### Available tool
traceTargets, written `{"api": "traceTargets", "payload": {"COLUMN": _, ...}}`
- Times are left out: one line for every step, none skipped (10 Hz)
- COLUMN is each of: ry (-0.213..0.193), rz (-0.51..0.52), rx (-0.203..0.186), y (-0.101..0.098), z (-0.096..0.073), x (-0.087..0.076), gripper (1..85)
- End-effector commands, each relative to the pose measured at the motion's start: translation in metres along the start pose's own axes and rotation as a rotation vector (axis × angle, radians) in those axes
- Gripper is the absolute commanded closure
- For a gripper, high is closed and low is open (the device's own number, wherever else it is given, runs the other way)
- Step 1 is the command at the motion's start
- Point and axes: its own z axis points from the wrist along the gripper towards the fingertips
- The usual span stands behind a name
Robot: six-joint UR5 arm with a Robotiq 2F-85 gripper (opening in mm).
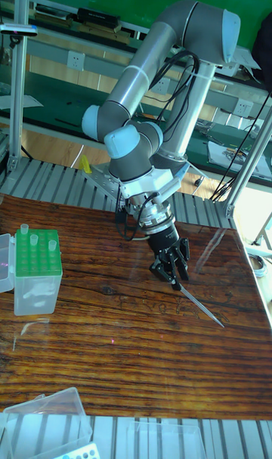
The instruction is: Insert a large pipette tip into the holder for large pipette tips
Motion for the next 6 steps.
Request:
{"api": "traceTargets", "payload": {"ry": -0.021, "rz": 0.041, "rx": 0.008, "y": -0.0007, "z": 0.0081, "x": -0.0037, "gripper": 47.0}}
{"api": "traceTargets", "payload": {"ry": -0.024, "rz": 0.044, "rx": 0.002, "y": 0.0011, "z": 0.0088, "x": -0.0044, "gripper": 47.0}}
{"api": "traceTargets", "payload": {"ry": -0.023, "rz": 0.042, "rx": -0.002, "y": 0.0018, "z": 0.0084, "x": -0.0041, "gripper": 47.0}}
{"api": "traceTargets", "payload": {"ry": -0.024, "rz": 0.039, "rx": -0.003, "y": 0.0017, "z": 0.0079, "x": -0.0040, "gripper": 47.0}}
{"api": "traceTargets", "payload": {"ry": -0.017, "rz": 0.035, "rx": 0.001, "y": 0.0007, "z": 0.0080, "x": -0.0015, "gripper": 47.0}}
{"api": "traceTargets", "payload": {"ry": -0.009, "rz": 0.035, "rx": -0.001, "y": 0.0008, "z": 0.0082, "x": 0.0016, "gripper": 47.0}}
